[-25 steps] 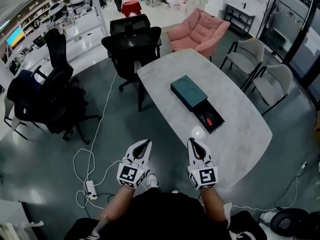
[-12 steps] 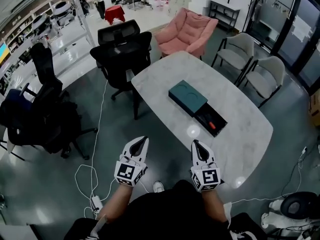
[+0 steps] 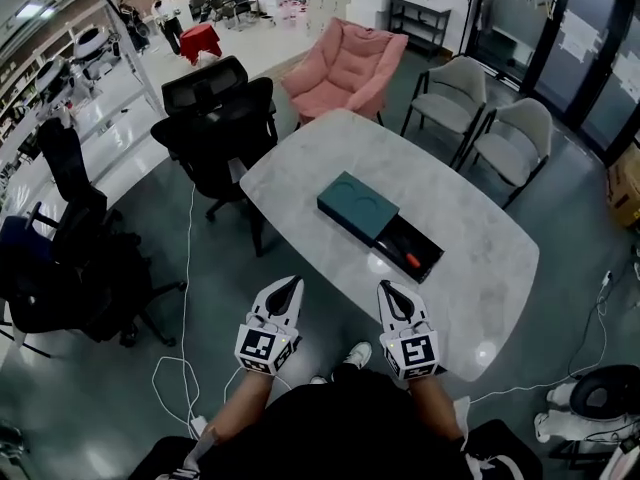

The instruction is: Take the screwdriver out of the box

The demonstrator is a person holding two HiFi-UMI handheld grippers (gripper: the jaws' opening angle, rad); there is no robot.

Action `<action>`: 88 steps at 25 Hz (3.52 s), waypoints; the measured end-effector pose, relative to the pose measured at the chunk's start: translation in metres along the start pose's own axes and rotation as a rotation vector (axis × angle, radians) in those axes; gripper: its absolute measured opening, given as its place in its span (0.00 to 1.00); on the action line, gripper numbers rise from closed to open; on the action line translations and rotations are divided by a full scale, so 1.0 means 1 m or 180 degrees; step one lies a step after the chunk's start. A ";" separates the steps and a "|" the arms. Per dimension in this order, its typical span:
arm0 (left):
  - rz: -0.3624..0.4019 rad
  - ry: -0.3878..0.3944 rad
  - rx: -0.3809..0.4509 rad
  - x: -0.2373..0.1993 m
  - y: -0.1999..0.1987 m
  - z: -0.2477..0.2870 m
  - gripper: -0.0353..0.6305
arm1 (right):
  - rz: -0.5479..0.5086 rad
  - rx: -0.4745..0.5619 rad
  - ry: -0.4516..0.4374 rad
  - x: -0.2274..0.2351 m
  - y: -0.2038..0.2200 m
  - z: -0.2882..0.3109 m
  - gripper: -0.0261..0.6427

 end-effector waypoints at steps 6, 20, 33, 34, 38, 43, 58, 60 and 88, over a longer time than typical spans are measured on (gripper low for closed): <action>0.0182 0.0304 -0.0025 0.015 -0.004 0.068 0.06 | 0.0159 -0.0064 0.0050 0.047 0.016 0.016 0.07; 0.0119 0.0596 -0.0177 0.057 0.000 0.167 0.06 | 0.0225 -0.0417 0.0038 0.133 0.058 0.021 0.07; 0.0062 0.1013 -0.0258 0.057 0.014 0.236 0.06 | 0.0424 -0.0659 0.0375 0.165 0.085 0.044 0.07; 0.0059 0.1058 -0.0264 0.056 0.015 0.240 0.06 | 0.0435 -0.0739 0.0391 0.168 0.093 0.046 0.07; 0.0046 0.1215 -0.0306 0.051 0.019 0.257 0.06 | 0.0466 -0.1134 0.0432 0.179 0.121 0.053 0.07; -0.0023 0.1276 -0.0347 0.039 0.022 0.267 0.06 | 0.0527 -0.1611 0.0376 0.186 0.155 0.056 0.07; -0.0225 0.1251 -0.0494 0.016 0.036 0.266 0.06 | 0.0827 -0.2971 -0.0290 0.209 0.244 0.074 0.25; -0.0233 0.1230 -0.0494 0.011 0.036 0.267 0.06 | 0.0847 -0.3145 -0.0407 0.209 0.251 0.078 0.26; -0.0173 0.1220 -0.0492 -0.004 0.036 0.265 0.06 | 0.0822 -0.3005 -0.0081 0.218 0.245 0.064 0.21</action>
Point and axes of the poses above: the fingertips, and each gripper's own axes: z forward along the fingers, x to its right, y out of its underside, the point moved 5 cm from there along -z, backward along the fingers, and after that the axes turned 14 degrees about -y, right-handed, at the moved point
